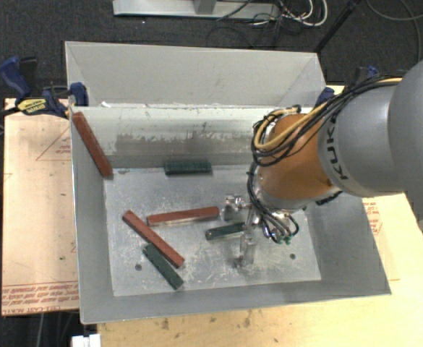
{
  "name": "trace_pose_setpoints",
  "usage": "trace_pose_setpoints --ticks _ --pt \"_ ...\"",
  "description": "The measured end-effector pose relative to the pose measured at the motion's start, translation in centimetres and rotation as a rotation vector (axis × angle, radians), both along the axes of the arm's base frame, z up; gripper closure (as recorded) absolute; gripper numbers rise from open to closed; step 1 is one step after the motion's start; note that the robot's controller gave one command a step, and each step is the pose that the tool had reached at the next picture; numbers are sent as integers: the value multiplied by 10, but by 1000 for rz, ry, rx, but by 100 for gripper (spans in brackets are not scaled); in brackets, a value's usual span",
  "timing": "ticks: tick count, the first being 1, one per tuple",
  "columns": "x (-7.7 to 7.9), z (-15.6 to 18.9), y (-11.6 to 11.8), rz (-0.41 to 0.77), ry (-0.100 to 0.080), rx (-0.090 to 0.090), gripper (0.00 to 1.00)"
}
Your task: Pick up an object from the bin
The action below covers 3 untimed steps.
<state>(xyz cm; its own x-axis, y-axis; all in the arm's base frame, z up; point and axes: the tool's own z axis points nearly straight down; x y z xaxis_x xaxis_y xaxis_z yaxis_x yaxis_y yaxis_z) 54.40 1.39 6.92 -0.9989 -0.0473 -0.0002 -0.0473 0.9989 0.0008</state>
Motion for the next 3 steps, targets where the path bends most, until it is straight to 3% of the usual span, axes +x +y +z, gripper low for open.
trace_pose_setpoints --ticks 1,3 --pt "-3 1 0 30 0 0 100" --pt "-3 2 0 30 0 0 100"
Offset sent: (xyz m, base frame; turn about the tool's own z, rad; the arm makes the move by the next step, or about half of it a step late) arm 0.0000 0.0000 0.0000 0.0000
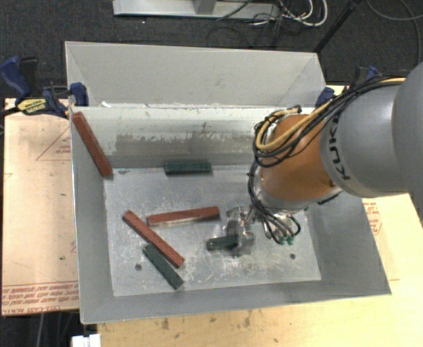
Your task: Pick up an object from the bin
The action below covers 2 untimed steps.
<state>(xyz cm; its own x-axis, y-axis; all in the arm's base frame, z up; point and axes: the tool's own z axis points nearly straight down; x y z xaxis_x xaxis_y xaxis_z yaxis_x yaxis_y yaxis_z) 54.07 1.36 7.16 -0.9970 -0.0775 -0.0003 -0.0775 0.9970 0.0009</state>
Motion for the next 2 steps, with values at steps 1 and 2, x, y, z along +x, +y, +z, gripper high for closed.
trace_pose_setpoints --ticks 1,2 --pt "-1 6 0 0 2 0 100" --pt "-1 15 0 0 1 0 100"
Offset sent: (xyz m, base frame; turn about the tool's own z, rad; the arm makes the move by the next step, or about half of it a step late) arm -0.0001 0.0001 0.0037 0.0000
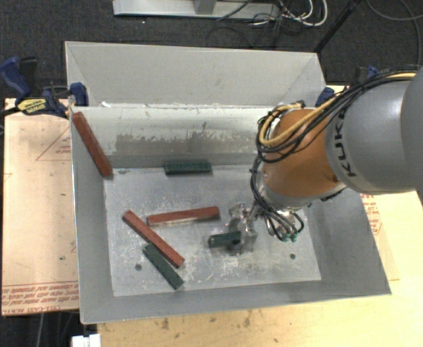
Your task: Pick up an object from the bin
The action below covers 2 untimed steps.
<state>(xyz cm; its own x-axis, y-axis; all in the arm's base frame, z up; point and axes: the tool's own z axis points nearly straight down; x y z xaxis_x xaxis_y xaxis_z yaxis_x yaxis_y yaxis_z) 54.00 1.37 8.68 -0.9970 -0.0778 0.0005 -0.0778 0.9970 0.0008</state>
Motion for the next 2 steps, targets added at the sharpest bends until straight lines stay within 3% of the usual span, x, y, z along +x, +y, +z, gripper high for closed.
trace_pose_setpoints --ticks 2 --pt "0 19 0 0 -1 0 100"
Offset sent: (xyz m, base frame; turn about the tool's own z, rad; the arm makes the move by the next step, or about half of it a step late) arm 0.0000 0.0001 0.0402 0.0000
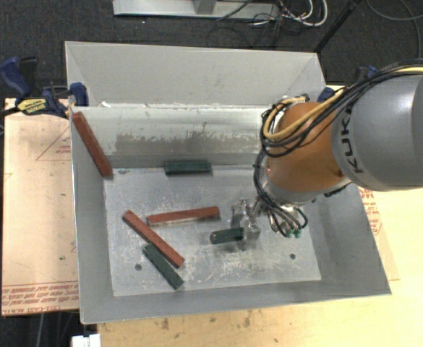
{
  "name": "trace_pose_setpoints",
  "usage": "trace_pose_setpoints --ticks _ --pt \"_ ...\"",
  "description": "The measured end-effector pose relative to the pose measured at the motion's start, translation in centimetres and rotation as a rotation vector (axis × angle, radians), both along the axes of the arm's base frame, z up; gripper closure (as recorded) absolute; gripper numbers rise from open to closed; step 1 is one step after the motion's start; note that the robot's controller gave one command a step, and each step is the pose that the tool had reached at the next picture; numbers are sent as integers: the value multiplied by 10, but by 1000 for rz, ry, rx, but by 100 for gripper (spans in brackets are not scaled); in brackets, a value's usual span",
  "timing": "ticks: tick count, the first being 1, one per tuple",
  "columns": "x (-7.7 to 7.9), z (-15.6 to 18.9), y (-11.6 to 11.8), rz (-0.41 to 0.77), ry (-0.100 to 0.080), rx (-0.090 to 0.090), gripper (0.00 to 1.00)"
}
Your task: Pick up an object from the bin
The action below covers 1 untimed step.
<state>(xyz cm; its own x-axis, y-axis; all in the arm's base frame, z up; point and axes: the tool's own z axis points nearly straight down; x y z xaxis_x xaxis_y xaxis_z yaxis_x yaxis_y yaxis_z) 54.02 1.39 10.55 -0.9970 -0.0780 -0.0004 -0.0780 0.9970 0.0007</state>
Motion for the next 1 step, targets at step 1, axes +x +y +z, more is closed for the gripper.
trace_pose_setpoints --ticks 1 --pt "0 10 0 0 1 0 100"
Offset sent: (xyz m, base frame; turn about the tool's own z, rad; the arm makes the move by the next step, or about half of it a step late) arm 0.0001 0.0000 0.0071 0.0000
